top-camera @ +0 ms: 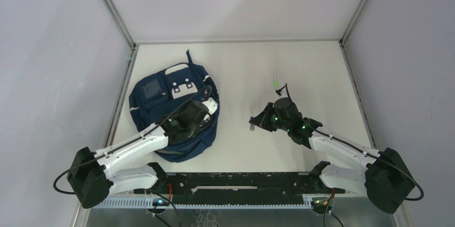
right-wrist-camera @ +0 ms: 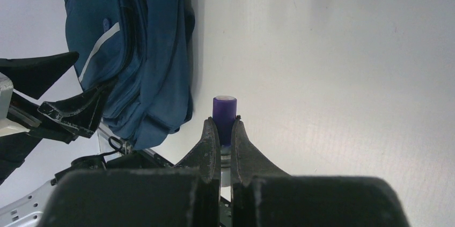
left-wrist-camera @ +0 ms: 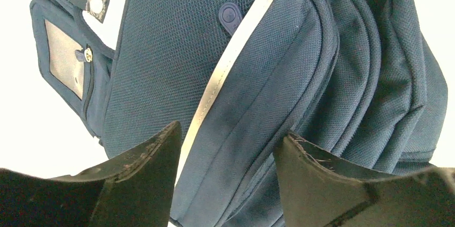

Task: Pack the student bag
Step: Place the stationery in the student bag.

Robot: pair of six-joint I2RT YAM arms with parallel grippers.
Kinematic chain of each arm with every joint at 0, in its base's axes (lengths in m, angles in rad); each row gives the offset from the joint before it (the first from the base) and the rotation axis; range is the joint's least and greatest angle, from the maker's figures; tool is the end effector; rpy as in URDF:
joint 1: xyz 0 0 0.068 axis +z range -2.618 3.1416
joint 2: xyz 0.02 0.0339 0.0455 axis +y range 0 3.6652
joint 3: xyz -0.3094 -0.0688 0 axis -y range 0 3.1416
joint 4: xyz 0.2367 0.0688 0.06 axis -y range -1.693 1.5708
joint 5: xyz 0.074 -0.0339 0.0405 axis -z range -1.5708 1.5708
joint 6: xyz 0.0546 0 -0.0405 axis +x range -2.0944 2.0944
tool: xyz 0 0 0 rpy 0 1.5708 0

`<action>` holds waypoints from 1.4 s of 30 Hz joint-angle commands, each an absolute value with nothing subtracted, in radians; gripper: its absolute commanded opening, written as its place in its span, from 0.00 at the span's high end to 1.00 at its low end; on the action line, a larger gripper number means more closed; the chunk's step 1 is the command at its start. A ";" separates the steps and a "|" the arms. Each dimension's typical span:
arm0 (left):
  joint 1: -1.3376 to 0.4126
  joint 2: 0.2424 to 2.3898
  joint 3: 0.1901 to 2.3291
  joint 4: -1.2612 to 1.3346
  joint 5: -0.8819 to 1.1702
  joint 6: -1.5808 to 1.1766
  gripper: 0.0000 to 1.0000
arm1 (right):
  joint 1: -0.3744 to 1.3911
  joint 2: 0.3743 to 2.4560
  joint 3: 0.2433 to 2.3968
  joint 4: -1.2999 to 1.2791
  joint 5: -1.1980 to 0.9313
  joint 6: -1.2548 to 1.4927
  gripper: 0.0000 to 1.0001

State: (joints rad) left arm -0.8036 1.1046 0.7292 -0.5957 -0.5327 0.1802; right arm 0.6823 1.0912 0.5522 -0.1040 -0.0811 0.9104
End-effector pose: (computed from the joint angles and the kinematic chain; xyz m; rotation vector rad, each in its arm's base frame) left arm 0.1529 -0.1186 0.2590 0.9508 2.2013 0.3939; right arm 0.1633 0.1383 0.2410 0.2236 2.3778 0.9217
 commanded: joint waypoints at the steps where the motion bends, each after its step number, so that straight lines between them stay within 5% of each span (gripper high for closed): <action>1: -0.798 1.120 0.801 -0.554 -0.629 0.149 0.37 | 0.683 1.086 0.554 -0.063 -0.084 0.899 1.00; 10: -0.799 1.102 0.874 -0.625 -0.599 0.135 0.72 | 0.683 1.089 0.554 -0.063 -0.083 0.893 1.00; 13: -0.799 1.100 0.906 -0.646 -0.575 0.125 0.99 | 0.683 1.092 0.554 -0.058 -0.085 0.893 1.00; 29: -0.797 1.231 1.155 -0.496 -0.230 0.021 1.00 | 0.684 1.072 0.555 0.109 -0.128 0.954 1.00; 42: -0.615 1.278 1.292 -0.528 0.042 -0.114 1.00 | 0.783 1.315 0.775 0.286 -0.087 1.016 1.00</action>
